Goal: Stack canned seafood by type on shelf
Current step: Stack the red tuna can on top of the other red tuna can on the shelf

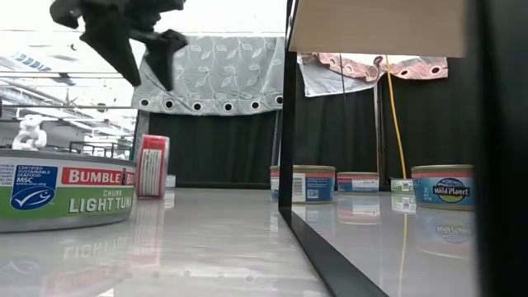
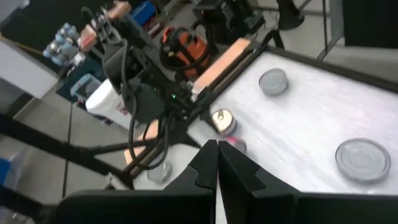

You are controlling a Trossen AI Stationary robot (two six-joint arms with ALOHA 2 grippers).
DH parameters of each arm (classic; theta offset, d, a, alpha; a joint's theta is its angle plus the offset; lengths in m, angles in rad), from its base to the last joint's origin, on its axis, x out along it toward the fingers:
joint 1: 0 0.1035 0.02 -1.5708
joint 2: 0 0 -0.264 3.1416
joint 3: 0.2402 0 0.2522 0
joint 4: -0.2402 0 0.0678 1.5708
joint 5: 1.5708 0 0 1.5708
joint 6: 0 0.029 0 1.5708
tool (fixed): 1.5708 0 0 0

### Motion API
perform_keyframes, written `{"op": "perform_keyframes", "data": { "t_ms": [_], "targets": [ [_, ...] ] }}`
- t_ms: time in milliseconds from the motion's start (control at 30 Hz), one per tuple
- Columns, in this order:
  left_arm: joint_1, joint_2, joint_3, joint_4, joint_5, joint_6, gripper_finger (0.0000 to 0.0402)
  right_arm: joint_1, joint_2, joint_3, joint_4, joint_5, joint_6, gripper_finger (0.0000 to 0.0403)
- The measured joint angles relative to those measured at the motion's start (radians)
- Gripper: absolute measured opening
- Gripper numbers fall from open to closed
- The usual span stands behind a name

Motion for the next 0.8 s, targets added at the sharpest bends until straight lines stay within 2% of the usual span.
{"op": "perform_keyframes", "data": {
  "t_ms": [133, 333, 633, 800],
  "targets": [
    [0.033, 0.059, -0.002, 0.01, -0.017, 0.183, 0.0353, 0.017, 0.0, 0.0, -0.029, -0.051, 0.023, 0.0004],
    [0.074, 0.15, -0.003, -0.016, -0.031, 0.38, 0.0352, 0.076, 0.0, 0.0, -0.031, -0.072, 0.049, 0.0019],
    [0.096, 0.246, -0.003, 0.034, 0.038, 0.461, 0.0347, 0.088, 0.0, 0.0, -0.067, -0.056, 0.062, 0.0083],
    [0.094, 0.282, -0.003, 0.041, 0.097, 0.463, 0.0303, 0.084, -0.002, 0.0, -0.07, -0.035, 0.061, 0.011]
  ]
}}
